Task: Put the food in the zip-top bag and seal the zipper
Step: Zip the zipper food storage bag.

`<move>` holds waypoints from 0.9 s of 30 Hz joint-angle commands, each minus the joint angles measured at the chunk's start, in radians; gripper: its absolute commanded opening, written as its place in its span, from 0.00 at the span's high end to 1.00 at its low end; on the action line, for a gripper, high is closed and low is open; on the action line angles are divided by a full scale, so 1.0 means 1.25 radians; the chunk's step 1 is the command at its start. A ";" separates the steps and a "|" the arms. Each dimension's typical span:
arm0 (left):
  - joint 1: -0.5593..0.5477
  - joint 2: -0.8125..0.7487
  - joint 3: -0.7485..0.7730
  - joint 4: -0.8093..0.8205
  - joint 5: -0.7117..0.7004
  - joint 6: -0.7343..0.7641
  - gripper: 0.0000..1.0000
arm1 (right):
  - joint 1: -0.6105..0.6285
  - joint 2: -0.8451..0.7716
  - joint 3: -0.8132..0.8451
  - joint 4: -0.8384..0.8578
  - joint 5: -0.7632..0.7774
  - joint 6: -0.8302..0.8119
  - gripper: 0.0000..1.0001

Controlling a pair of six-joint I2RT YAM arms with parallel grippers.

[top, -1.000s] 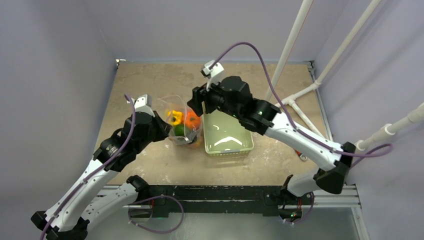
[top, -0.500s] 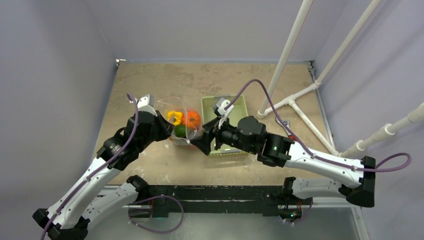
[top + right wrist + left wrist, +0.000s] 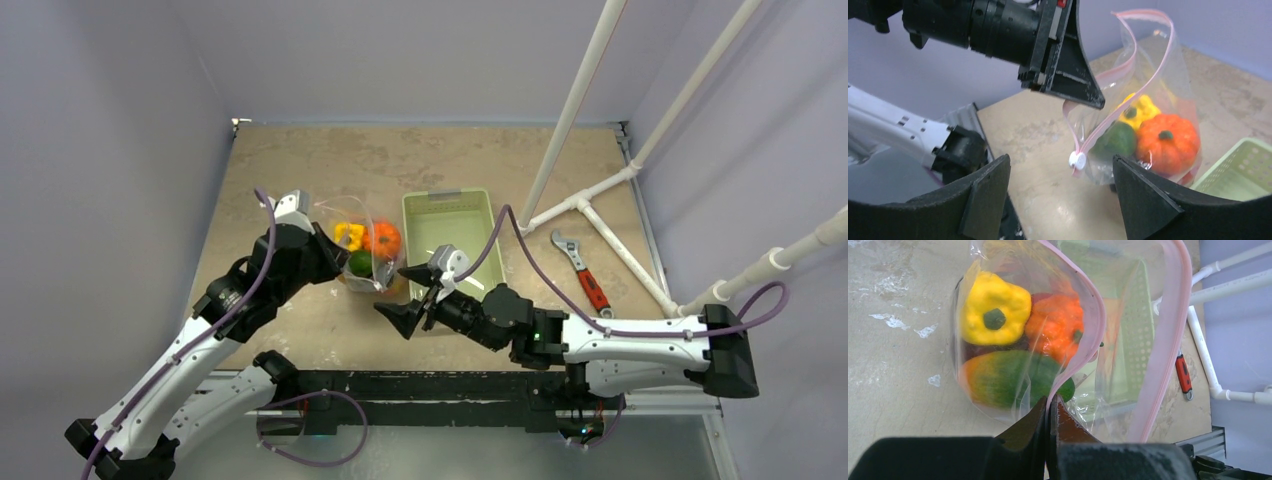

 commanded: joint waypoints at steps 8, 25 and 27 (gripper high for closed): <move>0.005 -0.017 -0.009 0.022 0.017 -0.011 1.00 | 0.021 0.122 -0.043 0.320 0.144 -0.181 0.22; 0.005 -0.025 -0.005 0.015 0.021 -0.014 1.00 | 0.023 0.235 -0.045 0.426 0.142 -0.247 0.28; 0.005 -0.024 -0.004 0.015 0.022 -0.015 1.00 | 0.023 0.253 -0.035 0.422 0.139 -0.250 0.37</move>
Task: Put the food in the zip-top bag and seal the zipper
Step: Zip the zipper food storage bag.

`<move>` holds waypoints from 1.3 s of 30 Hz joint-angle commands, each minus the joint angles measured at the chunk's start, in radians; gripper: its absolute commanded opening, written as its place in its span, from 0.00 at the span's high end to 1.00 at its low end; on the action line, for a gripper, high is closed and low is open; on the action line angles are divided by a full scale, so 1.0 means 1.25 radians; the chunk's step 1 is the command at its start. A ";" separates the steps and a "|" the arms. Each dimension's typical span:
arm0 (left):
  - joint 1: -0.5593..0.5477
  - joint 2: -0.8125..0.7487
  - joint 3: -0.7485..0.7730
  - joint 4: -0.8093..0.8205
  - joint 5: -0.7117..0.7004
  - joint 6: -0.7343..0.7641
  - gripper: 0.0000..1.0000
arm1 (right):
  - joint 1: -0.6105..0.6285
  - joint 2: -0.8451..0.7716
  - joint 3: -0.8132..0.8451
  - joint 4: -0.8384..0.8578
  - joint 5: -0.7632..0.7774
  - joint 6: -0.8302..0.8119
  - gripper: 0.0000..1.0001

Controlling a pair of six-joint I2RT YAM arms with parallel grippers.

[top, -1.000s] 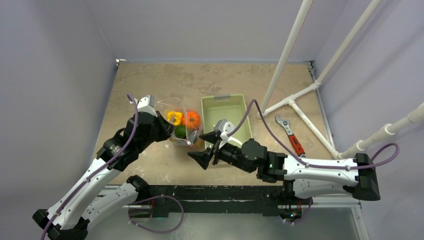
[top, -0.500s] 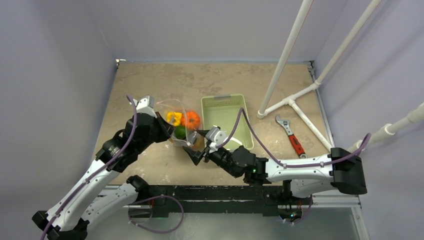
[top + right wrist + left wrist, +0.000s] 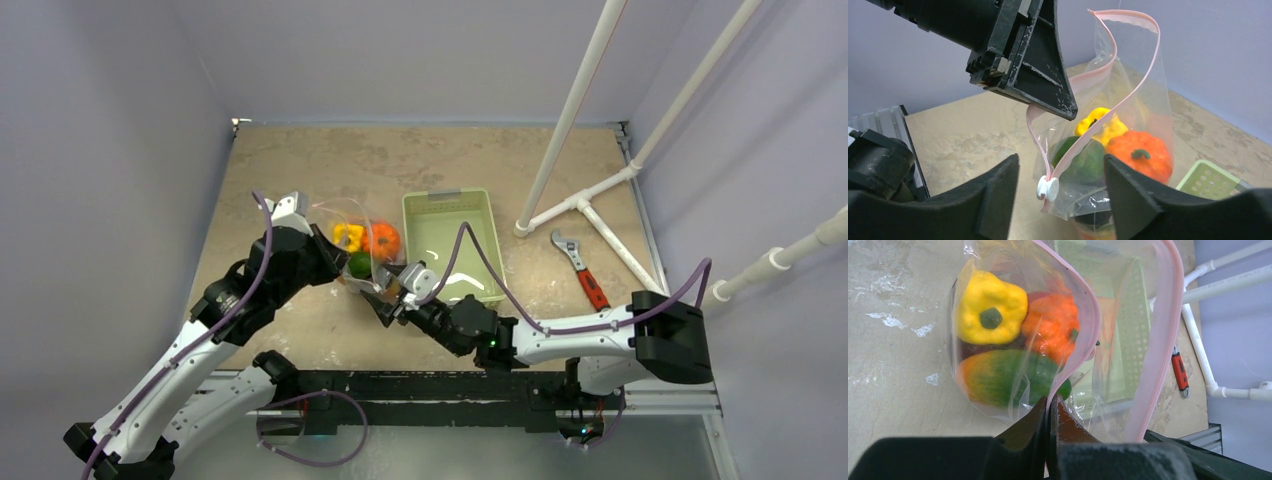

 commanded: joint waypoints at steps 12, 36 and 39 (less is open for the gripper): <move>0.005 -0.007 0.006 0.015 0.016 -0.020 1.00 | 0.003 0.055 0.056 0.032 0.009 -0.040 0.69; 0.004 0.013 0.247 -0.077 -0.176 0.173 0.53 | 0.005 -0.026 0.184 -0.216 -0.094 -0.119 1.00; 0.005 0.027 0.296 -0.077 -0.153 0.237 0.52 | 0.005 -0.050 0.208 -0.257 -0.114 -0.129 1.00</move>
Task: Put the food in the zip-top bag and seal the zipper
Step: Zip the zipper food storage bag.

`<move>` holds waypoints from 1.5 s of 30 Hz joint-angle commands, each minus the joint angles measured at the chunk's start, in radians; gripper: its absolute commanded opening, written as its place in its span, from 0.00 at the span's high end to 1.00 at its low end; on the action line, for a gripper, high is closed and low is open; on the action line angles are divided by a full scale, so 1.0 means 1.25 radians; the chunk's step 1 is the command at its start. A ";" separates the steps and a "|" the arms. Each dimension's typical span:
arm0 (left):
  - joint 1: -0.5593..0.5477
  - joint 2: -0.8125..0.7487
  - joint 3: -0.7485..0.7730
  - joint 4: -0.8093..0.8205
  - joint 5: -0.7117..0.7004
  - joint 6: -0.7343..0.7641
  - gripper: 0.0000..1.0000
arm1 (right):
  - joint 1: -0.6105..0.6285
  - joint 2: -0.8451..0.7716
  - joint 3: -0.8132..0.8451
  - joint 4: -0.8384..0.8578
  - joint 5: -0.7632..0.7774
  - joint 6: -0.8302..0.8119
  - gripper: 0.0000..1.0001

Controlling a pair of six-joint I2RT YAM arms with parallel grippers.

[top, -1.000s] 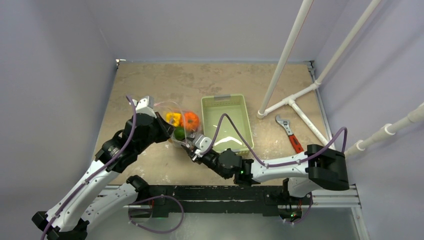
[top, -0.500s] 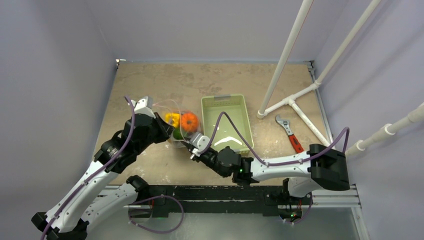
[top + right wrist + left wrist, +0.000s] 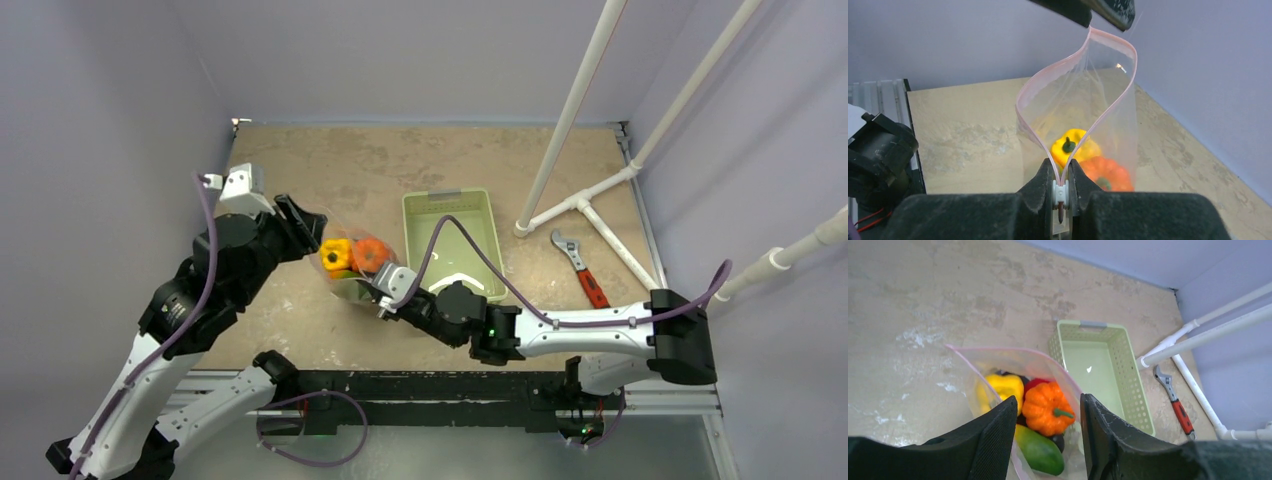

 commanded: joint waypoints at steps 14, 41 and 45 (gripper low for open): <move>0.005 -0.035 0.195 0.061 0.406 0.382 0.35 | 0.004 -0.152 0.244 -0.325 -0.258 0.007 1.00; 0.004 0.022 0.059 0.093 1.109 0.443 0.13 | 0.003 -0.161 0.373 -0.681 -0.494 0.169 1.00; 0.004 0.019 0.033 0.098 1.143 0.431 0.13 | 0.003 -0.163 0.376 -0.698 -0.476 0.194 1.00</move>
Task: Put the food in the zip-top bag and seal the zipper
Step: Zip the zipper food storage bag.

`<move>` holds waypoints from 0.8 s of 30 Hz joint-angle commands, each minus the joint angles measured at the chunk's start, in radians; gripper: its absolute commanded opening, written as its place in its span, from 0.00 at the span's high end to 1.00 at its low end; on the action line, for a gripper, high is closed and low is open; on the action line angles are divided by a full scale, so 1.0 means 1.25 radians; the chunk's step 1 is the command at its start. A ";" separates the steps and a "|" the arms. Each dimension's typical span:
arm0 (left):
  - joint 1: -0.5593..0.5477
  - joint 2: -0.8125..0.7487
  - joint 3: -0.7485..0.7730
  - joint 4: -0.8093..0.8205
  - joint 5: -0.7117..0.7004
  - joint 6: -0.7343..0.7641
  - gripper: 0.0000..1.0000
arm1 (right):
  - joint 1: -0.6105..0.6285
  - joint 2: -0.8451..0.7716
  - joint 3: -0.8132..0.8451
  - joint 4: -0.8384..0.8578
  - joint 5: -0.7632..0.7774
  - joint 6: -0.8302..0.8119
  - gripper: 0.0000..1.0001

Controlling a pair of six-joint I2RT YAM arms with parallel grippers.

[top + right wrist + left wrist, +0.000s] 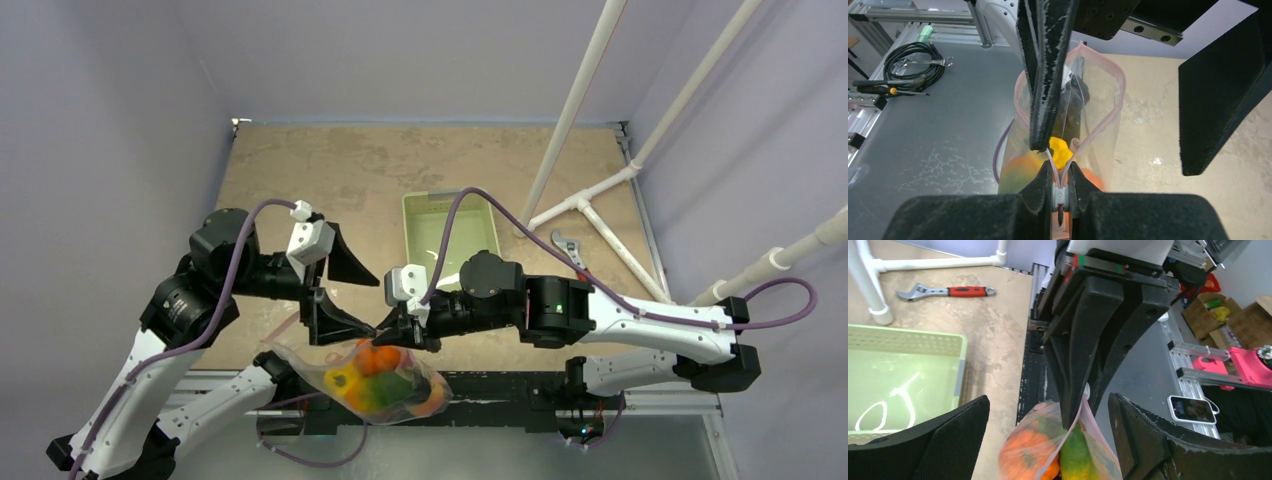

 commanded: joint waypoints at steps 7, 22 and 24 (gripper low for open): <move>0.005 -0.020 -0.064 0.055 0.099 -0.021 0.12 | -0.001 -0.024 0.061 -0.006 0.045 0.076 1.00; 0.004 -0.011 -0.050 0.010 0.053 -0.024 0.12 | -0.001 -0.017 0.129 -0.059 0.116 0.145 1.00; 0.005 -0.010 -0.051 0.004 0.037 -0.020 0.12 | -0.001 -0.016 0.135 -0.061 0.123 0.154 1.00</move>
